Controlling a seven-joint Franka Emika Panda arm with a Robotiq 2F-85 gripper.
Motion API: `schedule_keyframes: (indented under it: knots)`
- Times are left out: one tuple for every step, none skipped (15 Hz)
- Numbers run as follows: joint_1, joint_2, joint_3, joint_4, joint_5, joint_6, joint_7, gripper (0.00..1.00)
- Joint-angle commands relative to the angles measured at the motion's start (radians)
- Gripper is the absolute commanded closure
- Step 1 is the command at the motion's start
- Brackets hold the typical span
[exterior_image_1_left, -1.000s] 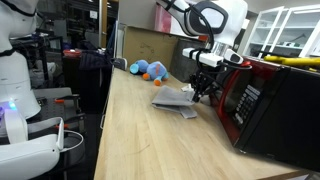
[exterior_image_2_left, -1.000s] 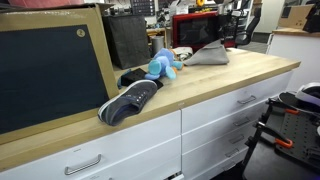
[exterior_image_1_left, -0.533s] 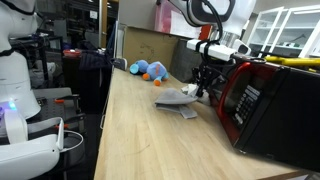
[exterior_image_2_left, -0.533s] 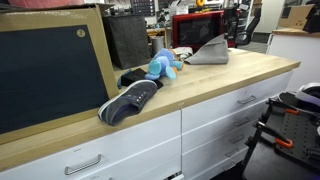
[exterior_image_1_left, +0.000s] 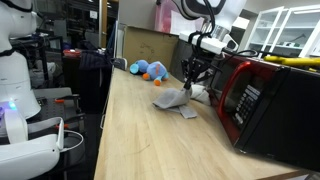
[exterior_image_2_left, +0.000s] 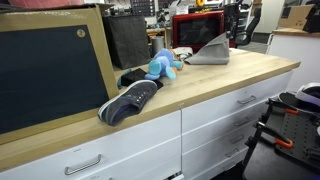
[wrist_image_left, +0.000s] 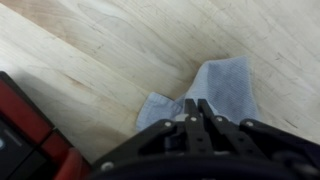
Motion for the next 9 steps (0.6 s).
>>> schedule_keyframes:
  knots:
    - [0.035,-0.087,-0.003,-0.085,0.020,-0.049,-0.012,0.99]
    - [0.045,-0.102,-0.003,-0.100,0.024,-0.060,-0.010,0.99]
    - [0.054,-0.118,-0.004,-0.115,0.027,-0.070,-0.010,0.99]
    - [0.066,-0.134,-0.004,-0.133,0.028,-0.078,-0.009,0.99]
    - [0.075,-0.150,-0.006,-0.150,0.027,-0.083,-0.010,0.99]
    - [0.085,-0.167,-0.006,-0.171,0.025,-0.088,-0.011,0.99]
    - [0.094,-0.183,-0.008,-0.188,0.025,-0.090,-0.012,0.99]
    - [0.103,-0.201,-0.008,-0.213,0.024,-0.085,-0.013,0.99]
    - [0.112,-0.222,-0.009,-0.241,0.024,-0.078,-0.016,0.99]
